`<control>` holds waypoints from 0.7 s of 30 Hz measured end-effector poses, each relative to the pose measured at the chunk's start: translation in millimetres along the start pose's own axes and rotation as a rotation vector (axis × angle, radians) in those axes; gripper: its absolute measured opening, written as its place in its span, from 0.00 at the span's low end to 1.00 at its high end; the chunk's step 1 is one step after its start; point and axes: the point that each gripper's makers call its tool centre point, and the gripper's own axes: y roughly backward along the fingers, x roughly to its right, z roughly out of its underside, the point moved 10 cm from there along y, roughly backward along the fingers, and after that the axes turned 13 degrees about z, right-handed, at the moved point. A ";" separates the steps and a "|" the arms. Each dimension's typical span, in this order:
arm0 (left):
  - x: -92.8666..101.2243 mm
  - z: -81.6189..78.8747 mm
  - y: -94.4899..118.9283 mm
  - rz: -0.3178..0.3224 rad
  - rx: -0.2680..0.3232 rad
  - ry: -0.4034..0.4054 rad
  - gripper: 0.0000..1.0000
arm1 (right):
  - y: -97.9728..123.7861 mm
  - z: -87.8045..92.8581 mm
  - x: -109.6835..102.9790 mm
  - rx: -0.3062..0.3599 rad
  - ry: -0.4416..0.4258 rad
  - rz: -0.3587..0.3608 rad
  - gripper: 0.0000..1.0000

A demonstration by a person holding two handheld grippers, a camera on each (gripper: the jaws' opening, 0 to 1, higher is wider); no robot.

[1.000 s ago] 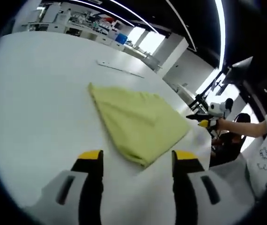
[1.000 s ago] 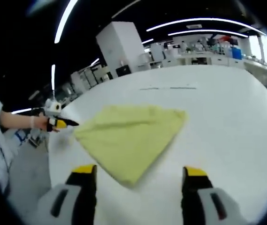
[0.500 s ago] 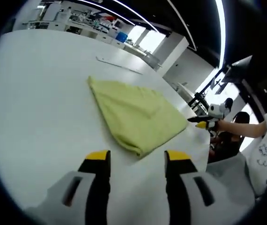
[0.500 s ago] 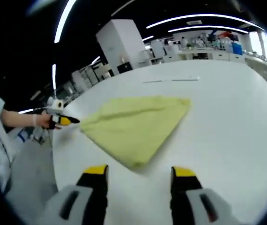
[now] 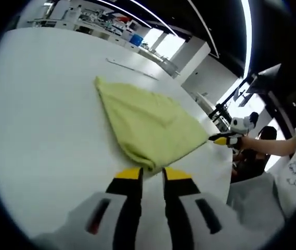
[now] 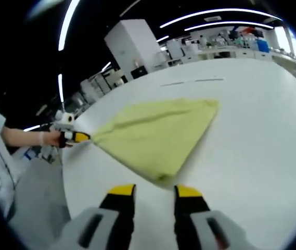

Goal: Fold the garment on the visible template until the final outline fits inside the template.

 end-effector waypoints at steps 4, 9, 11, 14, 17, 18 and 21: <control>-1.1 -1.3 -1.3 0.001 0.016 0.009 0.05 | -2.0 0.9 1.8 -0.005 -0.001 0.011 0.20; 0.3 -0.4 -1.8 0.002 0.009 -0.006 0.00 | -5.2 0.0 2.3 0.005 -0.040 0.021 0.11; 0.0 -0.5 -1.7 0.004 0.005 -0.012 0.00 | -6.7 -1.0 2.2 0.011 -0.043 0.027 0.10; 1.9 -0.3 -2.7 0.004 0.002 -0.018 0.00 | -9.7 -1.6 2.6 0.013 -0.048 0.024 0.07; 2.9 0.0 -3.4 0.005 0.001 -0.022 0.00 | -11.5 -0.5 1.9 0.008 -0.048 0.021 0.01; 5.6 0.3 -4.6 0.005 0.000 -0.024 0.00 | -11.7 -0.1 2.0 0.007 -0.046 0.024 0.00; 1.8 -0.7 -2.5 0.009 -0.001 -0.026 0.00 | -11.8 0.3 3.2 0.017 -0.019 0.038 0.00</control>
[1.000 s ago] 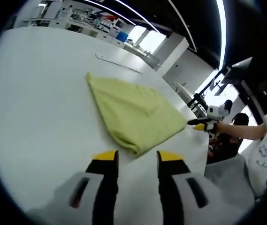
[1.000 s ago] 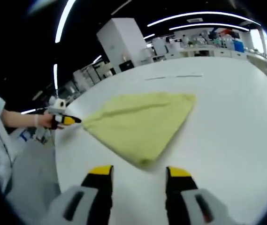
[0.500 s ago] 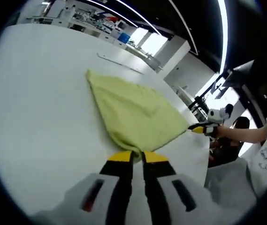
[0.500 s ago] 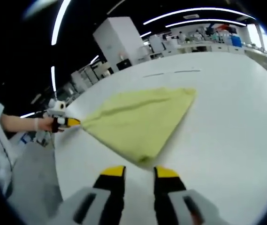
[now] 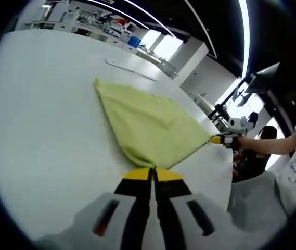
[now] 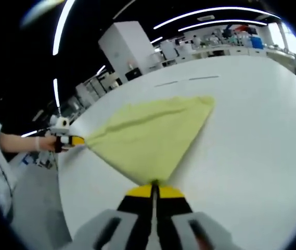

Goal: Fold the garment on the visible template until the final outline fits inside the template.

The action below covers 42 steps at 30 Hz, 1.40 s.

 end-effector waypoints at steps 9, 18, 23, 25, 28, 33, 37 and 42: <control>-1.7 1.1 9.0 -0.015 -0.016 -0.003 0.00 | 10.8 -2.2 8.3 0.000 0.006 0.017 0.00; 5.7 2.1 11.9 -0.026 -0.008 0.008 0.00 | 8.6 0.0 6.7 -0.009 -0.008 -0.011 0.00; 2.4 0.6 12.5 -0.022 -0.006 0.011 0.00 | -1.4 -1.7 0.2 0.001 0.009 -0.015 0.05; 5.6 0.6 11.8 -0.021 -0.005 0.012 0.00 | -4.7 -0.4 -2.8 -0.011 0.010 -0.023 0.00; 7.1 0.9 12.0 -0.020 -0.003 0.017 0.00 | -4.5 -0.6 -1.9 -0.006 0.008 -0.020 0.00; 8.9 1.5 11.1 -0.022 -0.004 0.020 0.00 | -1.9 -1.7 -1.3 0.004 0.010 -0.019 0.00; 1.3 0.5 15.2 -0.030 -0.010 0.013 0.00 | 1.5 -1.7 1.7 0.001 0.016 -0.021 0.00; -0.4 1.3 19.0 -0.044 -0.014 0.012 0.00 | 9.1 -0.7 4.8 -0.017 0.050 -0.016 0.00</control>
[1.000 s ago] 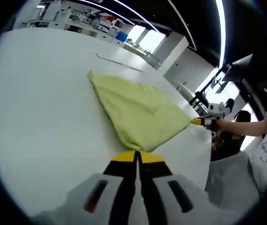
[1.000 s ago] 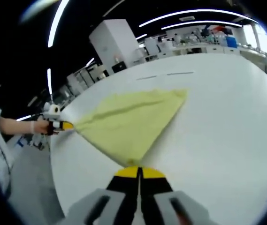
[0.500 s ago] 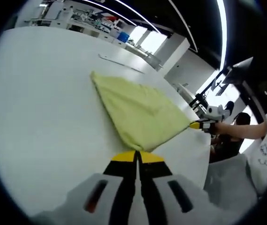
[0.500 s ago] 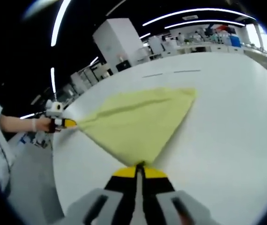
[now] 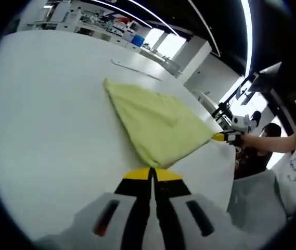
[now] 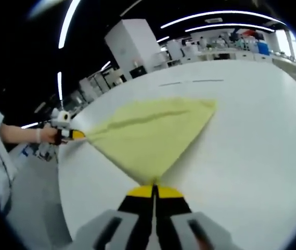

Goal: Fold the garment on the visible template until the final outline fits inside the template.

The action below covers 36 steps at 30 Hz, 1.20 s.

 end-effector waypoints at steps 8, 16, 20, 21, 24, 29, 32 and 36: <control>-3.3 4.4 8.1 -0.021 -0.038 -0.017 0.00 | 2.4 2.9 3.9 -0.015 0.037 -0.002 0.00; -5.6 16.6 21.0 -0.049 -0.079 -0.014 0.00 | 3.1 7.4 3.8 -0.031 0.010 0.001 0.00; -2.1 15.1 19.6 -0.040 -0.056 -0.053 0.00 | 0.7 7.4 4.1 -0.039 -0.002 -0.005 0.00; -3.0 13.3 18.2 -0.025 -0.052 -0.073 0.00 | 0.5 7.2 4.1 -0.040 -0.005 -0.007 0.00; -4.5 12.1 10.0 -0.020 -0.077 -0.068 0.11 | 1.4 7.8 2.9 -0.043 -0.011 -0.009 0.00; 4.4 10.3 -3.3 -0.009 -0.069 -0.090 0.06 | 2.1 7.5 4.0 -0.043 -0.027 -0.008 0.00; 9.7 9.0 -7.9 -0.004 -0.075 -0.089 0.05 | 2.4 7.7 2.7 -0.044 -0.027 -0.007 0.00; 2.4 8.6 -4.2 0.008 -0.107 -0.133 0.00 | 3.1 6.9 3.0 -0.042 -0.026 -0.002 0.00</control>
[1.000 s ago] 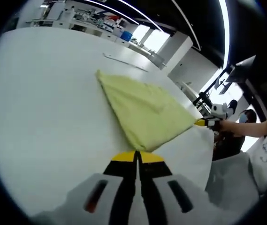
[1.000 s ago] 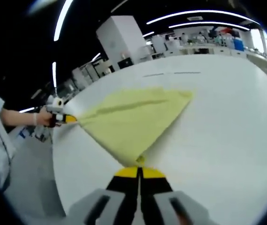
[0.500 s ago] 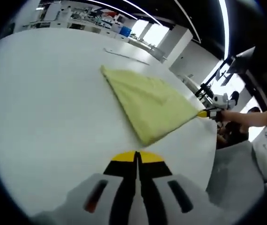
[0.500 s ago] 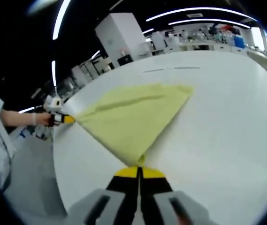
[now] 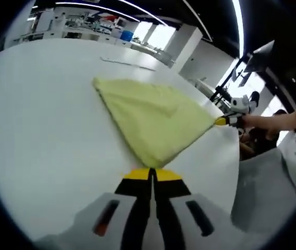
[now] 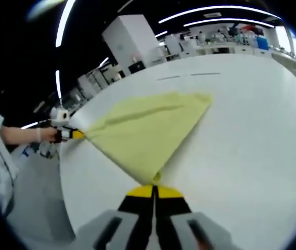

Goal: Fold the garment on the visible template until the final outline fits inside the template.

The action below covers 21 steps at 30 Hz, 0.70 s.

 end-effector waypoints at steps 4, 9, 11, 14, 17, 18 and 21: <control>-12.6 1.2 10.5 -0.013 0.011 0.024 0.00 | 0.9 -0.2 1.6 -0.002 0.002 0.004 0.00; -27.4 3.5 17.6 -0.014 0.012 0.021 0.00 | 2.1 0.5 1.0 -0.003 0.005 0.005 0.00; -22.4 8.1 17.1 -0.020 -0.018 0.001 0.00 | 3.2 2.8 1.0 -0.010 0.013 0.005 0.00; -18.6 13.0 19.1 -0.015 -0.028 0.019 0.00 | 5.7 8.5 0.3 -0.013 0.013 0.001 0.00; -3.2 17.6 19.1 -0.019 -0.033 0.013 0.00 | 10.6 14.8 -3.3 -0.007 -0.004 -0.006 0.00; -1.7 19.7 20.4 -0.020 -0.028 0.021 0.00 | 11.6 16.6 -3.9 -0.008 -0.006 -0.006 0.00; 2.7 23.8 23.6 -0.029 -0.015 0.034 0.00 | 16.6 21.5 -6.2 -0.010 -0.014 -0.016 0.00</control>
